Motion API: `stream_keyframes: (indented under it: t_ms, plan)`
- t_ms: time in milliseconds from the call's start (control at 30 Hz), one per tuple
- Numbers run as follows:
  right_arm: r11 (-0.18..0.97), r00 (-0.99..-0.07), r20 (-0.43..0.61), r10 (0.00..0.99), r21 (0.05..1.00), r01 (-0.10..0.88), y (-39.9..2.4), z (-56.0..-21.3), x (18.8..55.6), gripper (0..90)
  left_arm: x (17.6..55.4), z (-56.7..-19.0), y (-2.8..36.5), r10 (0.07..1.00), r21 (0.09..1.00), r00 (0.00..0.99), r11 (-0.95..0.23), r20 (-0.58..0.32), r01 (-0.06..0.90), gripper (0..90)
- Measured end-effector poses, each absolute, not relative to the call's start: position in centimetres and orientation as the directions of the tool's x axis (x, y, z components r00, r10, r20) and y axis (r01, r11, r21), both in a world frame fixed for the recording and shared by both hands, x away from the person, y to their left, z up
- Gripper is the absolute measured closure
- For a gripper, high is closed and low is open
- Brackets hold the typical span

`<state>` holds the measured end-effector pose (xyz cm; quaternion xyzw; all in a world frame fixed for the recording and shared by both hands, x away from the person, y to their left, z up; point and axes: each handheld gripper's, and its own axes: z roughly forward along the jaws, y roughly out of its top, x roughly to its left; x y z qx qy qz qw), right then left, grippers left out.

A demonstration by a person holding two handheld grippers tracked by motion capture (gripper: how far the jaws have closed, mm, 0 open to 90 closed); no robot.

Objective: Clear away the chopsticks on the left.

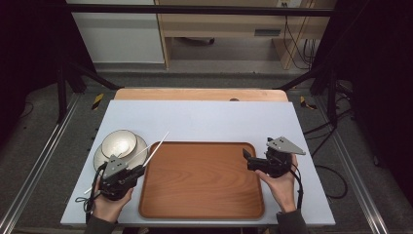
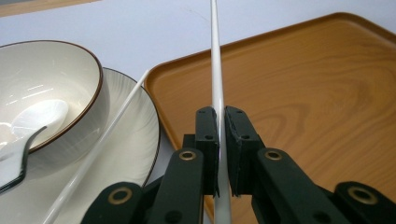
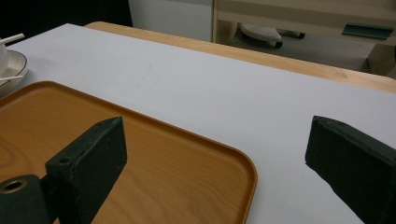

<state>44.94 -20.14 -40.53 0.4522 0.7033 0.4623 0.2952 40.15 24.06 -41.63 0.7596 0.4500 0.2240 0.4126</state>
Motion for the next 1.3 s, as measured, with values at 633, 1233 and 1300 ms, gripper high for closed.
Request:
stream_keyframes:
  t_ms: [633,1233,1300]
  plan:
    - [0.170,-0.422,-0.002,0.906,0.917,0.360,-20.1,-40.5,44.9,5.0,39.2,-42.0,20.5,0.949,0.847,0.296,-0.069,-0.107,0.527,84.0]
    - [0.176,-0.429,0.002,0.903,0.911,0.374,-19.7,-40.8,45.0,4.9,38.1,-46.1,19.9,0.975,0.826,0.149,0.053,-0.164,0.561,83.9]
    - [0.179,-0.430,-0.002,0.903,0.910,0.373,-19.6,-40.8,45.0,4.9,38.2,-46.4,19.8,0.977,0.821,0.137,0.056,-0.162,0.569,83.9]
